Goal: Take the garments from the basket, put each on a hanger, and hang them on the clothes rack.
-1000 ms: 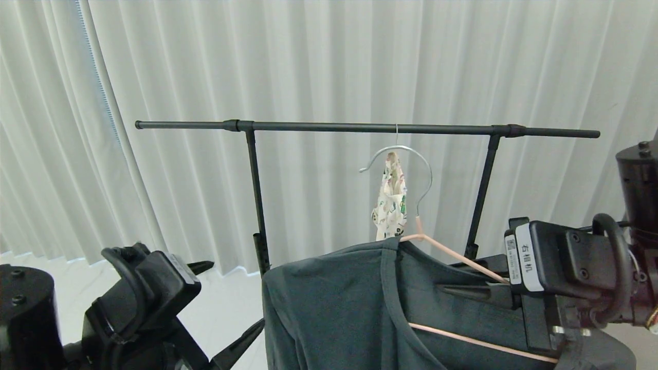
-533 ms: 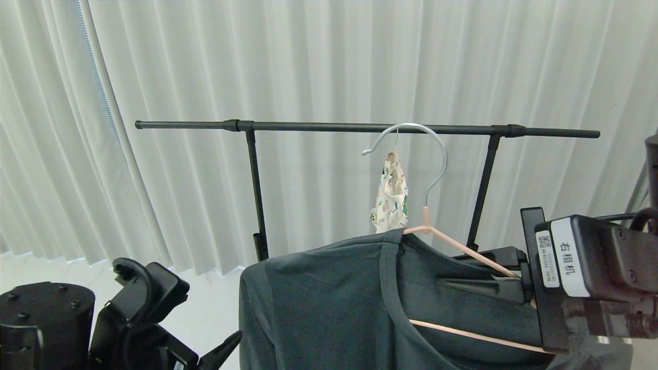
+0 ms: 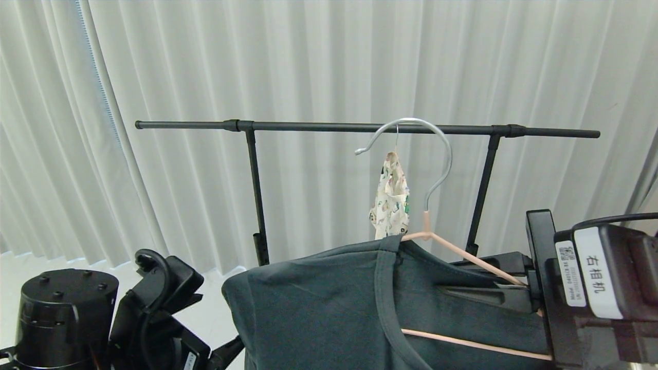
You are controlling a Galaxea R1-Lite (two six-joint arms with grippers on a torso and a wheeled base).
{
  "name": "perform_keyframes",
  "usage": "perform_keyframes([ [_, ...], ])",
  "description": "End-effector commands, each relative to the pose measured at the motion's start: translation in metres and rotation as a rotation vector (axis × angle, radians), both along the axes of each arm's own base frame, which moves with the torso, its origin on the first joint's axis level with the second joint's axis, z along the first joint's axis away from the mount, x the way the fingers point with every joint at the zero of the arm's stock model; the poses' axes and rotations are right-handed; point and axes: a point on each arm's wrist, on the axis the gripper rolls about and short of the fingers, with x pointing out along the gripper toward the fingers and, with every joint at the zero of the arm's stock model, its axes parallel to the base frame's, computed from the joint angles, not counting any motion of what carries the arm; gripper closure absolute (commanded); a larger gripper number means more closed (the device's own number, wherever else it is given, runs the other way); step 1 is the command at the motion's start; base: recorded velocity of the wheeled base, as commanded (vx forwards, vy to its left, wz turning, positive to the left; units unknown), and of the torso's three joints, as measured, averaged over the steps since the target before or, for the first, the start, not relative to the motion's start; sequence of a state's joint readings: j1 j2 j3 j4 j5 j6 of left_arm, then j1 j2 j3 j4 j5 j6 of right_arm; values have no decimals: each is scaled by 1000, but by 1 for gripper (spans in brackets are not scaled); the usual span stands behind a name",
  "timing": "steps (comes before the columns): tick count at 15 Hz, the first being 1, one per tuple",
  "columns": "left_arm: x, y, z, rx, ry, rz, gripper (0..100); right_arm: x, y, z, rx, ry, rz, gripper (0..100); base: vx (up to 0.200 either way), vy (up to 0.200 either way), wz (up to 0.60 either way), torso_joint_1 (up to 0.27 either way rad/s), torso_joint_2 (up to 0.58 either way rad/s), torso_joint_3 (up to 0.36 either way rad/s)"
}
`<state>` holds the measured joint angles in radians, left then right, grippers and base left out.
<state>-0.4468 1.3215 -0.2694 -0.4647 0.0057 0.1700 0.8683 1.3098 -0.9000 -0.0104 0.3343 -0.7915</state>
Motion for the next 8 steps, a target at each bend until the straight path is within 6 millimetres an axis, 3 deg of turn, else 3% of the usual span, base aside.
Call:
perform_keyframes([
  [1,-1,0,1,-5,-6,-3,0,0,0,0,0,0,2,100,0,0,0,0,0,0],
  [5,-15,7,-3,2,-13,-23,0,3,-3,0,2,4,-25,100,0,0,0,0,0,0],
  [8,-23,9,6,-48,-60,-98,0,4,-2,4,9,-8,-23,100,0,0,0,0,0,0],
])
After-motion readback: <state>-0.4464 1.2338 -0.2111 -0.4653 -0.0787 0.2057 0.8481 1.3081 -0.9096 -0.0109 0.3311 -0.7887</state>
